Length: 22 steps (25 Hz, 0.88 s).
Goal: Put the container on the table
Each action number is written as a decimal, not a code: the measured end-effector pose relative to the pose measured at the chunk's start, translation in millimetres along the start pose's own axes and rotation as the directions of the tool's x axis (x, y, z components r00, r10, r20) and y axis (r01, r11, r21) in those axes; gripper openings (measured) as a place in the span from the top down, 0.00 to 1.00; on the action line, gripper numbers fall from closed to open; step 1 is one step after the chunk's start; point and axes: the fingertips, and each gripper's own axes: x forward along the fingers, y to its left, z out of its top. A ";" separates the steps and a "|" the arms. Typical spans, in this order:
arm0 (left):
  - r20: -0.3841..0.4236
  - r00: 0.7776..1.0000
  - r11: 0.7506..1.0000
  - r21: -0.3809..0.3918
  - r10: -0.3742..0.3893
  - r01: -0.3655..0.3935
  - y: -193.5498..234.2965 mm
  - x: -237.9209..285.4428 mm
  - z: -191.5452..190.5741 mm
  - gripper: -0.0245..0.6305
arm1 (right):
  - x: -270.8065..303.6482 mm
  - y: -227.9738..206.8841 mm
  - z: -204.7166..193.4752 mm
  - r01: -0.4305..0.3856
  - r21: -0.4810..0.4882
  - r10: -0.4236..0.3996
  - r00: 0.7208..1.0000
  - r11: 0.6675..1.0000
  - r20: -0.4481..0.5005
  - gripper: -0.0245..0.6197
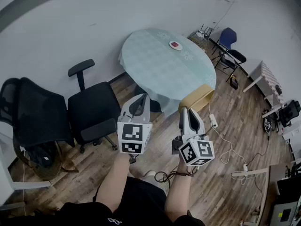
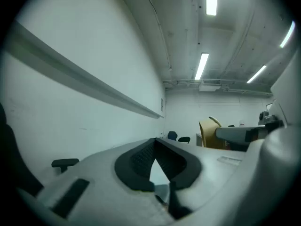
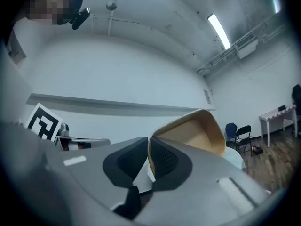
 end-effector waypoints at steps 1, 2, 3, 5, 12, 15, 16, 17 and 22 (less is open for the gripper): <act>0.000 1.000 1.000 0.000 -0.002 0.002 2.4 0.5 -0.4 0.96 | 1.7 2.3 -0.7 -0.001 -0.006 0.001 1.000 1.000 -0.002 0.91; 0.001 1.000 1.000 0.000 -0.003 0.003 4.4 1.1 -0.8 0.96 | 3.3 4.1 -1.3 -0.002 -0.011 0.001 1.000 1.000 -0.003 0.91; 0.001 1.000 1.000 0.000 -0.006 0.006 6.0 2.0 -0.9 0.96 | 4.7 5.4 -1.5 -0.002 -0.016 0.002 1.000 1.000 -0.005 0.91; 0.003 1.000 1.000 -0.002 -0.013 0.013 7.3 4.9 -0.3 0.96 | 7.3 5.7 -0.5 0.000 -0.024 0.000 1.000 1.000 -0.005 0.91; 0.001 1.000 0.999 -0.022 -0.024 0.024 22.4 23.3 -6.3 0.96 | 20.3 -2.7 -5.9 0.034 -0.013 -0.035 0.999 0.999 -0.006 0.91; -0.002 1.000 0.999 -0.032 -0.013 0.013 35.6 30.7 -8.4 0.96 | 29.0 -7.0 -7.7 0.045 -0.016 -0.046 0.999 0.999 -0.011 0.91; -0.001 1.000 0.999 -0.035 -0.010 0.010 39.3 32.8 -7.7 0.96 | 32.7 -6.8 -6.5 0.045 -0.017 -0.045 0.999 0.999 -0.011 0.91; 0.001 1.000 0.999 -0.038 -0.008 0.008 42.5 35.0 -6.3 0.96 | 36.8 -5.7 -5.1 0.041 -0.021 -0.041 0.999 0.999 -0.012 0.91; 0.002 1.000 0.999 -0.048 -0.003 0.003 53.1 46.8 -4.5 0.96 | 54.1 -2.1 -8.1 0.024 -0.035 -0.025 0.999 0.999 -0.032 0.91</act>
